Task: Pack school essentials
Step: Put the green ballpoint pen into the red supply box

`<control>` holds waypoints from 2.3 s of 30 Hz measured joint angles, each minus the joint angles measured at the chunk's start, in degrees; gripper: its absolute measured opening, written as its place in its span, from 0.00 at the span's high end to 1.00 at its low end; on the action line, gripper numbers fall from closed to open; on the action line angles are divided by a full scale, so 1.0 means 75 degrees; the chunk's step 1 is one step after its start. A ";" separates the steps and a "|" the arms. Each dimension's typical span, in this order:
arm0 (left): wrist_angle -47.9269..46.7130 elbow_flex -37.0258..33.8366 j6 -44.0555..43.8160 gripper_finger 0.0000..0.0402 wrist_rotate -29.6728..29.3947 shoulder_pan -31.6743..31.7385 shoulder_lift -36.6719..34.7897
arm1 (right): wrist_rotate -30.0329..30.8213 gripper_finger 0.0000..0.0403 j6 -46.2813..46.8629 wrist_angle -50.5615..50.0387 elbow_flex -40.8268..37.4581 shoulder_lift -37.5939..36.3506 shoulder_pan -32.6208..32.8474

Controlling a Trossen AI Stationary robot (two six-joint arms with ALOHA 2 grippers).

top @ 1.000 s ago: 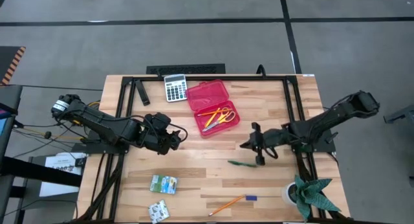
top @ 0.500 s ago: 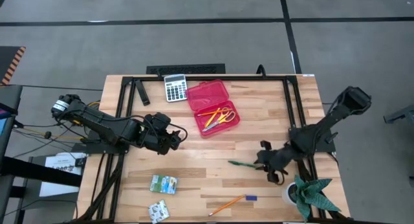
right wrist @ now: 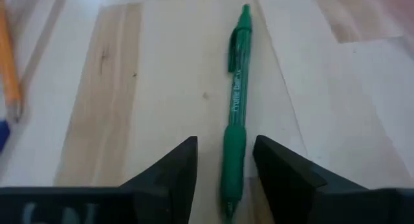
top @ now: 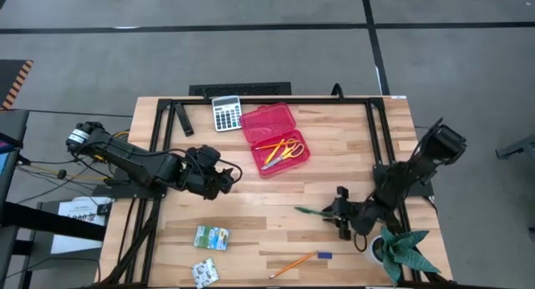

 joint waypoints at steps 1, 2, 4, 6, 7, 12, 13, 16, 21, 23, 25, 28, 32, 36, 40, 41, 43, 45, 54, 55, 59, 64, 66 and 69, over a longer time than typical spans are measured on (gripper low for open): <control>0.0000 0.0000 0.0000 0.26 0.0007 0.0000 0.0000 | 0.0217 0.56 0.0185 0.0084 -0.0054 0.0201 0.0093; 0.0000 0.0000 -0.0011 0.26 0.0004 0.0000 0.0000 | 0.0448 0.56 0.0364 0.0172 -0.0107 0.0378 0.0190; -0.0002 0.0000 -0.0054 0.26 0.0009 0.0000 0.0000 | 0.0843 0.58 0.0792 0.0311 -0.0157 0.0707 0.0397; -0.0001 0.0000 -0.0064 0.26 0.0039 0.0006 0.0000 | 0.1248 0.62 0.1139 0.0374 -0.0175 0.0983 0.0622; -0.0003 0.0000 -0.0064 0.26 0.0048 0.0006 0.0000 | 0.1416 0.64 0.1291 0.0385 -0.0175 0.1110 0.0737; -0.0012 0.0000 -0.0135 0.26 0.0054 0.0009 0.0000 | 0.2072 0.85 0.1612 0.0581 -0.0180 0.1516 0.1036; -0.0013 0.0000 -0.0150 0.26 0.0054 0.0009 0.0000 | 0.2109 0.90 0.1589 0.0610 -0.0181 0.1508 0.1037; -0.0012 0.0000 -0.0181 0.26 0.0054 0.0012 0.0000 | 0.2037 0.94 0.1555 0.0595 -0.0198 0.1375 0.1014; -0.0014 0.0000 -0.0181 0.26 0.0051 0.0015 0.0000 | 0.1620 0.94 0.1412 0.0396 -0.0231 0.0924 0.0862; -0.0012 0.0000 -0.0189 0.26 0.0048 0.0017 0.0000 | 0.1350 0.94 0.1114 0.0262 -0.0248 0.0617 0.0709; -0.0012 0.0000 -0.0198 0.26 0.0027 0.0017 0.0000 | 0.1158 0.94 0.0684 0.0140 -0.0270 0.0288 0.0518; -0.0008 0.0000 -0.0206 0.26 -0.0013 0.0017 0.0000 | 0.0982 0.95 -0.0069 0.0008 -0.0290 -0.0243 0.0167; -0.0006 0.0000 -0.0309 0.26 -0.0034 0.0017 0.0000 | 0.0741 0.94 -0.0783 -0.0104 -0.0280 -0.0923 -0.0387; -0.0003 0.0000 -0.0396 0.26 -0.0045 0.0017 0.0000 | 0.0493 0.94 -0.1748 -0.0143 -0.0281 -0.1532 -0.0933; 0.0000 0.0000 -0.0412 0.26 -0.0060 0.0017 0.0000 | 0.0137 0.94 -0.2854 -0.0109 -0.0271 -0.2236 -0.1599; 0.0000 0.0000 -0.0413 0.26 -0.0075 0.0017 0.0000 | -0.0037 0.94 -0.3148 -0.0102 -0.0271 -0.2419 -0.1821; 0.0000 0.0000 -0.0414 0.26 -0.0089 0.0017 0.0000 | -0.0403 0.94 -0.3727 -0.0088 -0.0263 -0.2747 -0.2296; 0.0000 0.0000 -0.0414 0.26 -0.0103 0.0017 0.0000 | -0.0834 0.94 -0.4320 -0.0085 -0.0262 -0.3042 -0.2834; 0.0002 0.0000 -0.0525 0.26 -0.0199 0.0017 0.0000 | -0.3368 0.93 -0.6878 -0.0263 0.0118 -0.3374 -0.5721; 0.0001 0.0000 -0.0526 0.26 -0.0200 0.0017 0.0000 | -0.3690 0.93 -0.7181 -0.0264 0.0229 -0.3249 -0.6051; 0.0000 0.0000 -0.0582 0.26 -0.0200 0.0017 0.0000 | -0.4646 0.93 -0.8187 -0.0248 0.0738 -0.2668 -0.7169; -0.0001 0.0000 -0.0612 0.26 -0.0210 0.0017 0.0000 | -0.5671 0.92 -0.9298 -0.0462 0.1672 -0.1645 -0.8325; -0.0006 0.0000 -0.0612 0.26 -0.0217 0.0017 0.0000 | -0.5993 0.92 -0.9669 -0.0636 0.2097 -0.1159 -0.8632; -0.0026 0.0000 -0.0612 0.26 -0.0230 0.0017 0.0000 | -0.6348 0.93 -1.0087 -0.0780 0.2721 -0.0410 -0.8925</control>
